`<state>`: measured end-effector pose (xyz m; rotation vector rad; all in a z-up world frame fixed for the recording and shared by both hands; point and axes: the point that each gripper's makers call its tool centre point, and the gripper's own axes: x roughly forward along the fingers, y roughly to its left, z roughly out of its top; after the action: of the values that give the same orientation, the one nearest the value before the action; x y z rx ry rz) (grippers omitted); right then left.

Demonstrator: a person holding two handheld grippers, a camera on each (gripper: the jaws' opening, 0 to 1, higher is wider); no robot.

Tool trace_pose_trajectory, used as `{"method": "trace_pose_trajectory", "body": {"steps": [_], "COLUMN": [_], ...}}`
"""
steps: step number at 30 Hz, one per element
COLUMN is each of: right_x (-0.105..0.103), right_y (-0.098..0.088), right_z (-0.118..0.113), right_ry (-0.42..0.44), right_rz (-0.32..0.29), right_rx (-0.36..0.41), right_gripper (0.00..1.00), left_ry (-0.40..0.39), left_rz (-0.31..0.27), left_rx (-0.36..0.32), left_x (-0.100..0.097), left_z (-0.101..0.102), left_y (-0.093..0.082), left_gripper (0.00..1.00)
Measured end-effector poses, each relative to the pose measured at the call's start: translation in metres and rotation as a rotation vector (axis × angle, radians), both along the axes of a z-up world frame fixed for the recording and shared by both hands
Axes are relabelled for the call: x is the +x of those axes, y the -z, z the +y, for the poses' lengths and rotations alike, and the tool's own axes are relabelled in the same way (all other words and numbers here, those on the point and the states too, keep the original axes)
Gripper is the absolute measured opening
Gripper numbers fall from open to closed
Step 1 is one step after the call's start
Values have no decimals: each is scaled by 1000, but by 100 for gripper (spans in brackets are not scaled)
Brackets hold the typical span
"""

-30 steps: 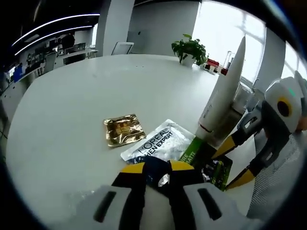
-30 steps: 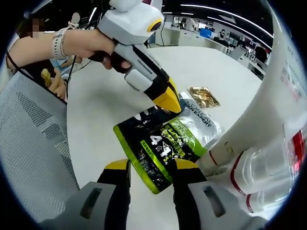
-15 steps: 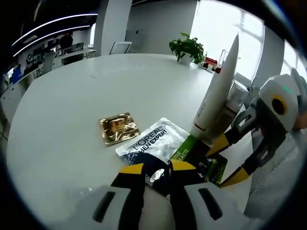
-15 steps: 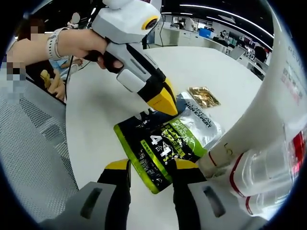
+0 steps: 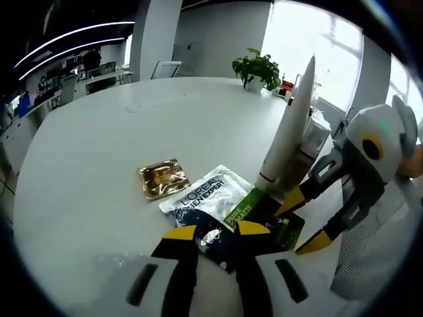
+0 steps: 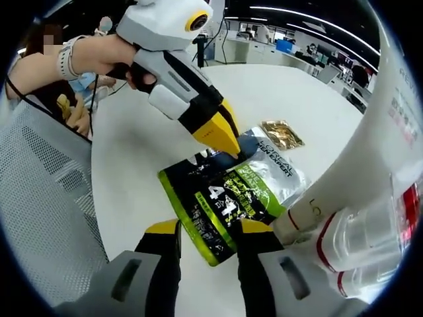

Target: Arrange the skincare products in the storage area until every visible bottle or jar stands upright without overlapping.

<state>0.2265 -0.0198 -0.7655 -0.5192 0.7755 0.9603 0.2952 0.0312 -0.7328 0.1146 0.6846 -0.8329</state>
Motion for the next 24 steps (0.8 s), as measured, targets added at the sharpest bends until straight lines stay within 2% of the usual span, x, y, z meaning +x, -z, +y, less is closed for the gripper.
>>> {"method": "trace_pose_trajectory", "body": {"steps": [10,15,24], "right_x": [1,3,-4], "right_y": [-21,-35,-57], "right_z": [4,6,5], "right_ry": [3,4,1], "right_rz": [-34,-60,-103], "right_rx": [38,60,91], "right_gripper": [33,33,34], "left_ry": [5,21,22], "left_rz": [-33,-62,-105], "left_rx": [-7,15,4], "left_x": [-9,-14,-25], "left_z": [-1,1,3], "left_y": [-18,-28,-52], "left_gripper": [22,22,26]}}
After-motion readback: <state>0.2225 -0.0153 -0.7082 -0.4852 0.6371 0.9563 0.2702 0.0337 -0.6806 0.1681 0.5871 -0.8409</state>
